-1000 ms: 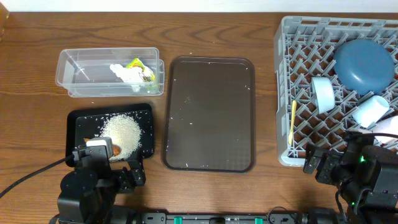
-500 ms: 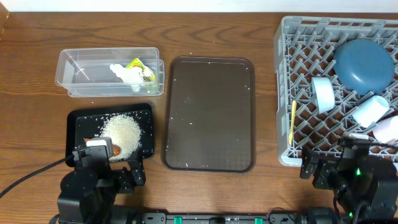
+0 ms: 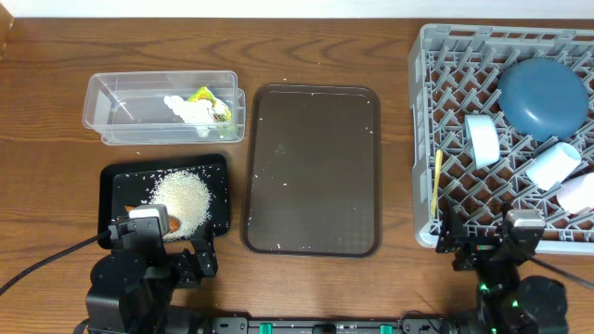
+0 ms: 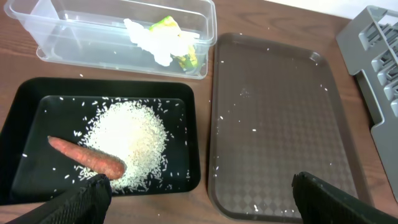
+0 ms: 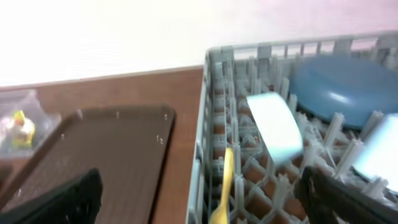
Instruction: Sort waste into correct bins and load items into the dishwasher rack
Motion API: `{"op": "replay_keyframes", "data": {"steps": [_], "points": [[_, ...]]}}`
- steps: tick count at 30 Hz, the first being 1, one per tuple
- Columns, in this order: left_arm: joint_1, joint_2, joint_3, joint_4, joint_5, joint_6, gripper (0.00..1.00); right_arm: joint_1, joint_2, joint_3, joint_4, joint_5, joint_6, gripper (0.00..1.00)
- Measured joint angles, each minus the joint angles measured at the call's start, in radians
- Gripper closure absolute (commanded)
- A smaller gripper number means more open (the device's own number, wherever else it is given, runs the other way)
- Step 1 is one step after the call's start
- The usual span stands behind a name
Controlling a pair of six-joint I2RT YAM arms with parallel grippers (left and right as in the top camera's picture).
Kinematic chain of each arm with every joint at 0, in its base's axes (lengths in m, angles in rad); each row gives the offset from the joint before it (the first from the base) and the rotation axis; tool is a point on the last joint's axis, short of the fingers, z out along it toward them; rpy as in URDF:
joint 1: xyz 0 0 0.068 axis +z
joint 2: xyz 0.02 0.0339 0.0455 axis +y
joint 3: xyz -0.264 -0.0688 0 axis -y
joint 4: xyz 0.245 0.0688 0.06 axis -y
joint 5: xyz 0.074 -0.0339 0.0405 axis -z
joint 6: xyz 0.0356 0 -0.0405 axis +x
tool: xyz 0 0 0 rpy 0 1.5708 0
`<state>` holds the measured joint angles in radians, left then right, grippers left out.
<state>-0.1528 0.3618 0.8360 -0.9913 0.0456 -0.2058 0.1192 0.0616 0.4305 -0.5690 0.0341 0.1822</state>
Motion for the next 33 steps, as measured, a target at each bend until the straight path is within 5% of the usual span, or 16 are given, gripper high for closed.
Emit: {"op": "replay_keyframes", "data": {"steps": [17, 33], "points": [[0.000, 0.000, 0.000, 0.000, 0.000, 0.000, 0.05, 0.000, -0.050, -0.386, 0.636, -0.021, -0.039, 0.01], [0.000, 0.000, 0.000, 0.000, 0.000, 0.000, 0.05, 0.000, -0.050, -0.423, 0.498, -0.034, -0.081, 0.01]]}}
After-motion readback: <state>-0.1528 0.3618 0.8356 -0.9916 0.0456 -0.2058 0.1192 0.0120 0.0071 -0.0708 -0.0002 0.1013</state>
